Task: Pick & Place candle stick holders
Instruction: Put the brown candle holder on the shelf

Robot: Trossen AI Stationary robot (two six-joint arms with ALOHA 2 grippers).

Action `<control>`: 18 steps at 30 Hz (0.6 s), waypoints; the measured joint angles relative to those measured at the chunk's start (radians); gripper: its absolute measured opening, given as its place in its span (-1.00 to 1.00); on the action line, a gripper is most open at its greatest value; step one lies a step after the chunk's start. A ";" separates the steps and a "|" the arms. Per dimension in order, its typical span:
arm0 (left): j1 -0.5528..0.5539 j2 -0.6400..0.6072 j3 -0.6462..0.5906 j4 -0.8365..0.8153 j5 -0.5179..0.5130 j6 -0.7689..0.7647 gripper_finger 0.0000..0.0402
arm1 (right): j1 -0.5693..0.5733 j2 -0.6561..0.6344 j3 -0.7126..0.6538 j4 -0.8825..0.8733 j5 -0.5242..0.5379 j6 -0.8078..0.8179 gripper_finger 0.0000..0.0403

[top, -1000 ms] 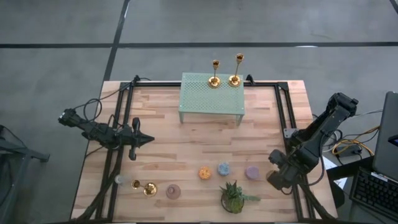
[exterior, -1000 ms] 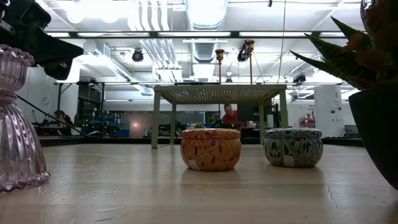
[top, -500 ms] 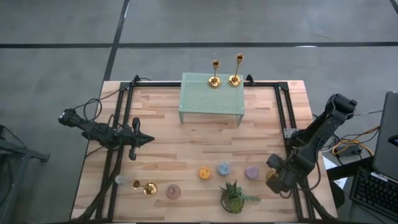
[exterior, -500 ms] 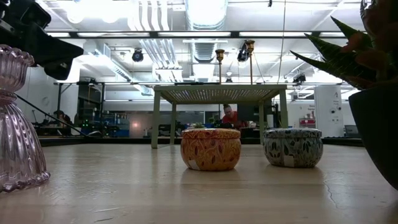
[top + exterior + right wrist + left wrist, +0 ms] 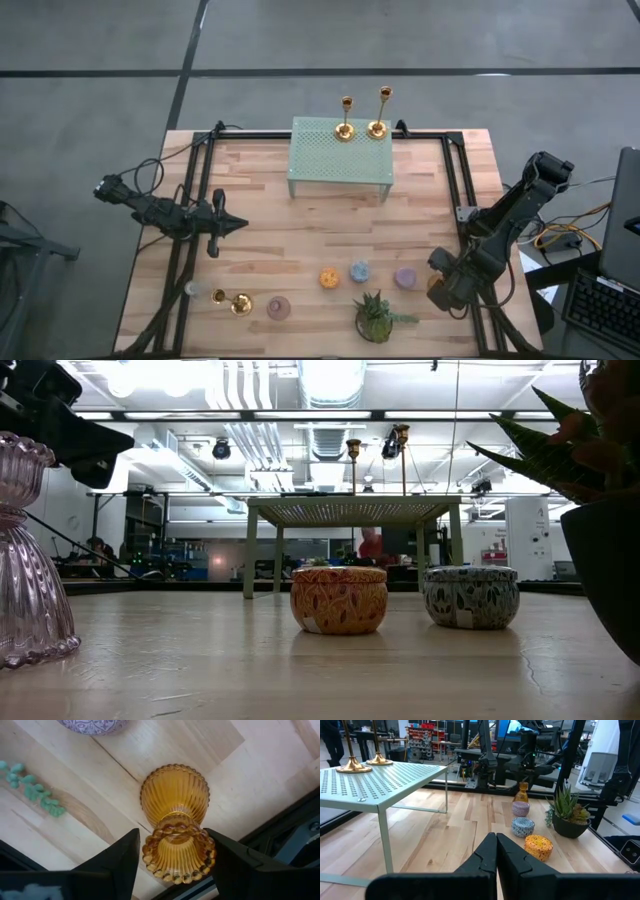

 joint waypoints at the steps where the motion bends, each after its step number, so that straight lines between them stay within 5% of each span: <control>1: 0.000 0.000 0.000 0.000 0.000 0.000 -0.97 | 0.000 0.000 0.000 0.000 0.000 0.000 -0.02; 7: 0.000 0.000 0.000 0.000 0.000 0.000 -0.97 | 0.000 0.000 0.001 0.000 -0.004 -0.006 -0.19; 18: 0.000 0.000 0.000 0.000 0.000 0.000 -0.97 | -0.009 -0.001 0.002 -0.004 -0.006 -0.020 -0.15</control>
